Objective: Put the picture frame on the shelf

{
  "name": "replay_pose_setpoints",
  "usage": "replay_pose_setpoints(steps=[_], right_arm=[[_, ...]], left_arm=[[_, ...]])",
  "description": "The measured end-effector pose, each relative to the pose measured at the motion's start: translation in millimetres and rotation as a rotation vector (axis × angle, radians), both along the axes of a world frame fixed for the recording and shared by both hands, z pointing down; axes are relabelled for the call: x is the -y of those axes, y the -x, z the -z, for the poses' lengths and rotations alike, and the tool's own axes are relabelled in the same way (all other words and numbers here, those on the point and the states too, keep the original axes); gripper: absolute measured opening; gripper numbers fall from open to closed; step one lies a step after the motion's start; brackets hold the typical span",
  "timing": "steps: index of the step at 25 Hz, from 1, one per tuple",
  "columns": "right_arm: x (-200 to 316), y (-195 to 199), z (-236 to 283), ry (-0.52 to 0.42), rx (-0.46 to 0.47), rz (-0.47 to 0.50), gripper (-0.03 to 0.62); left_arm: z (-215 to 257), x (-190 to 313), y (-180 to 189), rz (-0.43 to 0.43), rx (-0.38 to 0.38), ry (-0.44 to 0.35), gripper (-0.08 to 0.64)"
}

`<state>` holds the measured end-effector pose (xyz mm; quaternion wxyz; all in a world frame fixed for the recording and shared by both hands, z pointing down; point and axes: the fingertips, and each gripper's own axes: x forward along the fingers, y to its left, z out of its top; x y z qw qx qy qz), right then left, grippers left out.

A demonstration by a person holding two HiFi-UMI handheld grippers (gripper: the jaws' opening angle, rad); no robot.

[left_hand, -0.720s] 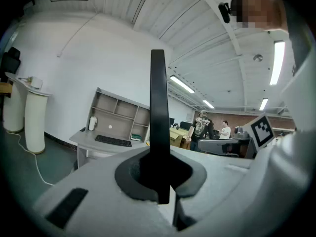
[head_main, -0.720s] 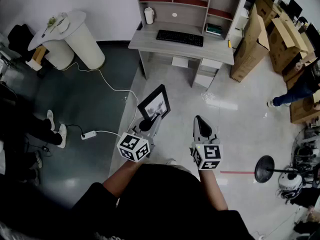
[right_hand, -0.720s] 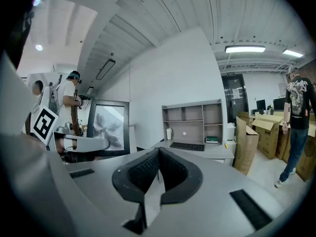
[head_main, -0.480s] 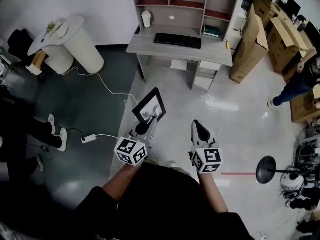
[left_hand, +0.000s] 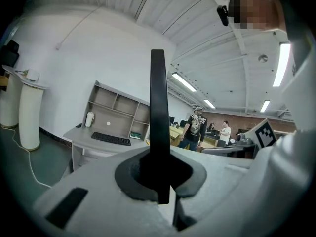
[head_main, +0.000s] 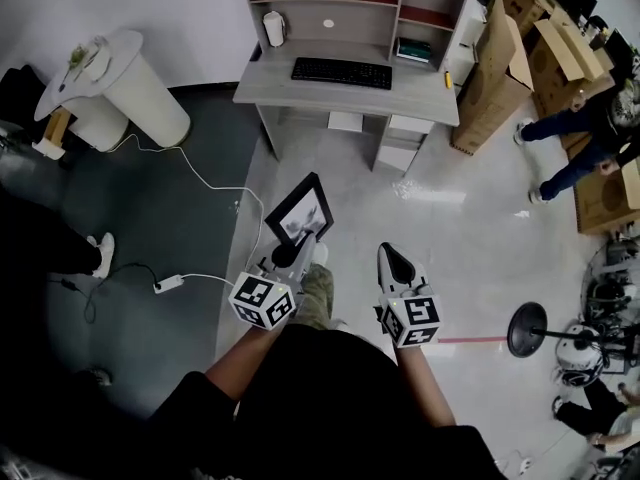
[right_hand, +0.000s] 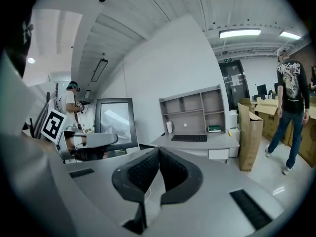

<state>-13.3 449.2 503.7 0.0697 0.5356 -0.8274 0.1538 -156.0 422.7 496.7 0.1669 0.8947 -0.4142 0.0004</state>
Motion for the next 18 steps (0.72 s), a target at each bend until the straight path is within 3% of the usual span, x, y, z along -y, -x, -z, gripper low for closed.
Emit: replay_pose_setpoints(steps=[10, 18], right_arm=[[127.4, -9.4, -2.3, 0.003, -0.052, -0.026, 0.012], [249.1, 10.9, 6.6, 0.022, -0.069, -0.05, 0.012]], left_arm=[[-7.8, 131.4, -3.6, -0.029, -0.02, 0.011, 0.025], [-5.8, 254.5, 15.1, -0.066, -0.022, 0.025, 0.025]])
